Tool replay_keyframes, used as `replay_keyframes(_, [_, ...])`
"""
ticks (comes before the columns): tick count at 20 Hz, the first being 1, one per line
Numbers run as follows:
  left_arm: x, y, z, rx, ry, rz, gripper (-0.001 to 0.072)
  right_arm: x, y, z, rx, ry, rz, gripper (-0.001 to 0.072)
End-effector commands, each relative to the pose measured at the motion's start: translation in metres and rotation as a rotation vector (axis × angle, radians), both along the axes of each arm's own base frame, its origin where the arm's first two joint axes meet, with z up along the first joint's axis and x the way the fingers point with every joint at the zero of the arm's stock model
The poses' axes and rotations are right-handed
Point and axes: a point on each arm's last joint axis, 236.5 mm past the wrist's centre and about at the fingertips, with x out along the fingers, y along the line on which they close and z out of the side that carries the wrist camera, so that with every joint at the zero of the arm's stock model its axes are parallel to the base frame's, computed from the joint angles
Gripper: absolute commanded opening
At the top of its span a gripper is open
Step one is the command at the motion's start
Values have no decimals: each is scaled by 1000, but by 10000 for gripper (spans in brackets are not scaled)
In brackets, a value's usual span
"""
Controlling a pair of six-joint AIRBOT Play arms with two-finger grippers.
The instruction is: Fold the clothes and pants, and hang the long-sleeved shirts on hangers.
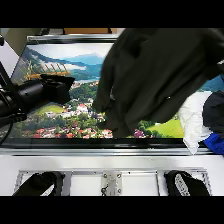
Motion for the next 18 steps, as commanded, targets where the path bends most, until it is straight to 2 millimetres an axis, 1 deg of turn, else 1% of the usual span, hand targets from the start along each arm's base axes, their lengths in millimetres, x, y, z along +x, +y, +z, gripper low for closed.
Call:
replay_keyframes(1, [1, 1, -18, 15, 32, 4, 18, -18, -78, 29, -4, -80, -304, 10])
replay_keyframes(4, [3, 0, -28, 21, 46, 5, 18, -43, -127, 47, -22, -130, -522, 10])
replay_keyframes(6, [5, -1, -31, 20, 45, 7, 18, -61, -156, 56, -42, -155, -675, 10])
replay_keyframes(9, [8, -2, -31, 14, 36, 10, 18, -85, -191, 67, -47, -190, -873, 10])
replay_keyframes(12, [10, -2, -29, 11, 30, 12, 18, -107, -226, 73, 4, -217, -1039, 10])
replay_keyframes(14, [9, -2, -29, 10, 31, 12, 18, -116, -249, 69, 16, -214, -1143, 10])
replay_keyframes(15, [9, -2, -29, 10, 31, 11, 18, -117, -259, 69, 0, -208, -1185, 10])
replay_keyframes(17, [9, -2, -29, 11, 31, 11, 18, -115, -274, 73, -28, -203, -1237, 10])
replay_keyframes(18, [9, -2, -29, 11, 31, 11, 18, -112, -281, 79, -40, -207, -1257, 10])
